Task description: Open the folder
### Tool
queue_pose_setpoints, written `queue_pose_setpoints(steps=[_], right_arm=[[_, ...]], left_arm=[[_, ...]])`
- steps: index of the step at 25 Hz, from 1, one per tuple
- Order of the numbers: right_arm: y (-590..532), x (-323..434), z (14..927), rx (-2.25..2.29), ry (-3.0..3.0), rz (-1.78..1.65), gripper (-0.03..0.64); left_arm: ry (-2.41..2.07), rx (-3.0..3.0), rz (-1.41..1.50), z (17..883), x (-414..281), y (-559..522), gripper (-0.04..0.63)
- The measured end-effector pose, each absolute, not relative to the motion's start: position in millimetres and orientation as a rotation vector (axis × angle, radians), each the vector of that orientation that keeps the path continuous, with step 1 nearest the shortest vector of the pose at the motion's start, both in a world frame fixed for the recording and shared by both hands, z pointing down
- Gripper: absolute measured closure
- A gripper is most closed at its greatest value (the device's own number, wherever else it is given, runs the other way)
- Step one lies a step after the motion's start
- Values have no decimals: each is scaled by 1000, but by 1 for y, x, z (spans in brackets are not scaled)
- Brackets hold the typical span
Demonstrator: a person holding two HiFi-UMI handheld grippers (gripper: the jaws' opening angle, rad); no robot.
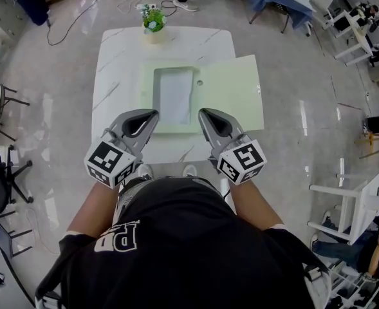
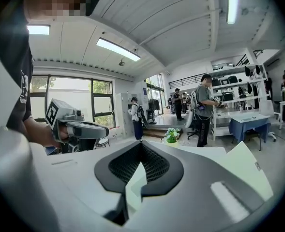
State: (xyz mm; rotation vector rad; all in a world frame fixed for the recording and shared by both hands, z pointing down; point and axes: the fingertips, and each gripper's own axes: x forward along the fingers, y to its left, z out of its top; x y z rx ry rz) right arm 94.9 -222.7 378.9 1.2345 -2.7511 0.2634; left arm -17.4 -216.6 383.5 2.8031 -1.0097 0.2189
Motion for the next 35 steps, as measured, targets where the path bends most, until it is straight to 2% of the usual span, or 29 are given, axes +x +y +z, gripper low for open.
queue_pose_setpoints(steps=[12, 35], right_arm=[[-226, 94, 366, 1237, -2770, 181, 617], [-235, 94, 379, 1212, -2768, 224, 617]], left_arm=[[-1021, 2841, 176, 362, -16, -221, 541], [-1016, 2849, 202, 365, -12, -229, 541]])
